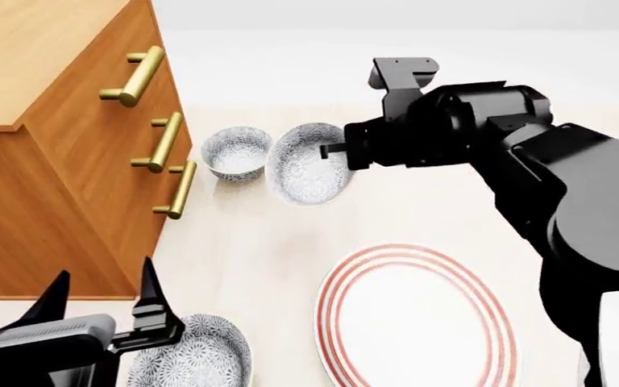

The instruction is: Put the bowl in the middle on the plate.

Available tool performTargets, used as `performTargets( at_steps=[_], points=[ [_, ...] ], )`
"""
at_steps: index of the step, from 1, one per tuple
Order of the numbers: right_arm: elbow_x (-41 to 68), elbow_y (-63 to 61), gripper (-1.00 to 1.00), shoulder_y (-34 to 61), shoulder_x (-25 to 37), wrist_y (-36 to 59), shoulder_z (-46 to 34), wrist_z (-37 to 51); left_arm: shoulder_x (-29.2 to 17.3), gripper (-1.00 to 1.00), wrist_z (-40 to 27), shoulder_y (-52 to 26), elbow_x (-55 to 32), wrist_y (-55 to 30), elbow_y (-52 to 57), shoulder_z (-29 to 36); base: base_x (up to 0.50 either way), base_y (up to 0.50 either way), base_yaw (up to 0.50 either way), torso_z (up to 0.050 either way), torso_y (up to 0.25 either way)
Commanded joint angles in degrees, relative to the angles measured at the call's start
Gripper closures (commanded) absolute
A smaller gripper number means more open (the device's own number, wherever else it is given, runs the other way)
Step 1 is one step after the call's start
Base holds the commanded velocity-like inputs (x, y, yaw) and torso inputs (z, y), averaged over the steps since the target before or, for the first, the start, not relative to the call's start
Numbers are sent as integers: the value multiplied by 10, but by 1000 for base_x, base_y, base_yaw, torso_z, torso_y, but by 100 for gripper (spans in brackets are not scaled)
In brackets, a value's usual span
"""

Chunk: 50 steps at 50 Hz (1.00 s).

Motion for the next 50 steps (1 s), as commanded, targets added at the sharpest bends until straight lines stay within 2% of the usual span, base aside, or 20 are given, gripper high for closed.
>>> performTargets(
  at_steps=[1,6,15,21,28,31,41,46,50],
  points=[
    [100,-205,100,62,138,-52,-38,57,0,-100,-3,-1,5,-5,2,9,0,0,0,0,0],
    [110,-417,100,85,253,-104,-8,144,0,-100,-4,-1,7,-4,2,11,0,0,0,0,0],
    [108,-625,100,100,393,-158,19,216,-1,-100,-6,-1,7,-7,4,15,0,0,0,0,0],
    [106,-702,100,104,455,-180,30,235,1,-100,-5,-4,11,-5,-5,20,0,0,0,0,0],
    [103,-735,100,94,481,-192,35,232,0,-100,-8,-7,11,-8,-6,20,0,0,0,0,0],
    [104,-797,100,98,528,-198,38,252,2,-100,-8,-12,15,-7,-17,23,0,0,0,0,0],
    [99,-894,100,101,612,-196,37,286,3,-100,-11,-17,15,-8,-25,25,0,0,0,0,2],
    [100,-916,100,109,635,-185,38,297,2,-100,-12,-16,15,-7,-23,25,0,0,0,0,0],
    [100,-940,100,119,667,-172,40,307,4,-100,-3,-11,19,16,-26,26,0,0,0,0,0]
  ],
)
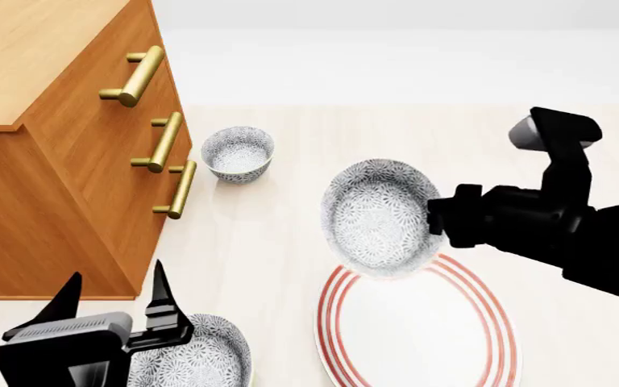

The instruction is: Put the bowl in the middle on the plate.

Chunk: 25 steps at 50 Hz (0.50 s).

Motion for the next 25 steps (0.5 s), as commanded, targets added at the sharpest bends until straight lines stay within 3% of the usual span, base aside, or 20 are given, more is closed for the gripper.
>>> performTargets(
  at_steps=[1,17,25],
  points=[
    [-3,-83,100,21,83,15,12,28,1,-100,5,2,4,18,-4,3,0,0,0,0,0],
    [-6,-94,100,21,128,32,12,27,-2,-100,7,2,-5,17,0,5,0,0,0,0,228],
    [-4,-71,100,-8,119,27,-3,6,-2,-100,0,3,6,19,1,6,0,0,0,0,219]
  ],
)
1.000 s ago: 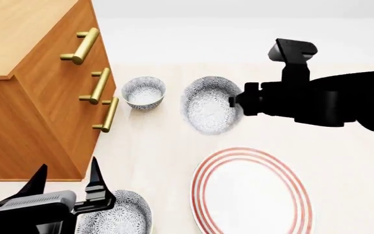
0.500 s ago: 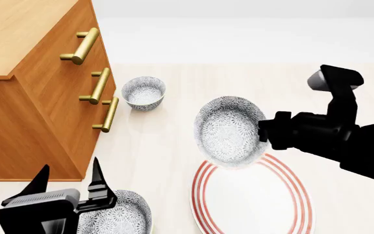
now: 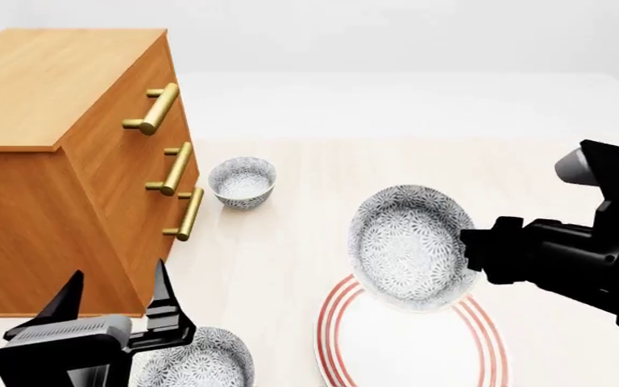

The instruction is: Put the bowl in the middle on the plate.

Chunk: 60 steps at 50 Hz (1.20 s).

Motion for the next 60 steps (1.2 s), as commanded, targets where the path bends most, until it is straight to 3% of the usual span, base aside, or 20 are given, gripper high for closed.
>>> performTargets(
  at_steps=[1,60],
  points=[
    [-1,11,100,-17,7,-1,-4,-17,0,-100,-4,0,5,2,0,2,0,0,0,0,0],
    [-22,61,100,-118,-32,-43,-38,-56,-7,-100,-18,-7,0,-7,-8,8,0,0,0,0,0]
  ],
)
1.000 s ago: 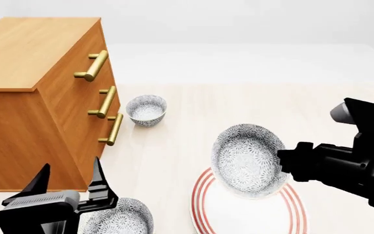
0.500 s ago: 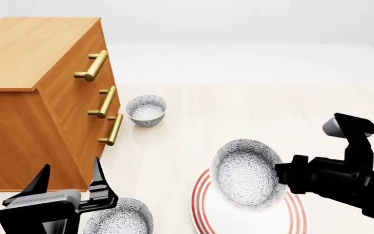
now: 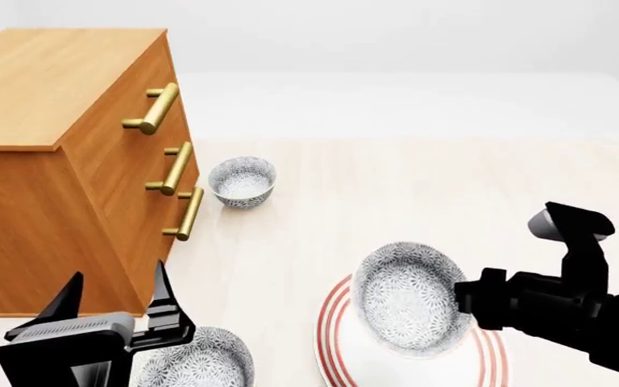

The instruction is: Put the bowl in the middle on the plate.

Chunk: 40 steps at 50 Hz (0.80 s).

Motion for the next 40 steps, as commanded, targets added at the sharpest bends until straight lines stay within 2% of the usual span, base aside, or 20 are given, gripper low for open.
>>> performTargets(
  at_steps=[1,40],
  points=[
    [-7,11,100,-13,-10,-17,4,-12,-1,-100,-2,0,-1,-1,0,1,0,0,0,0,0],
    [-7,60,100,-71,-25,-56,-5,-47,-5,-100,-8,-3,-5,-1,-1,6,0,0,0,0,0]
  ],
)
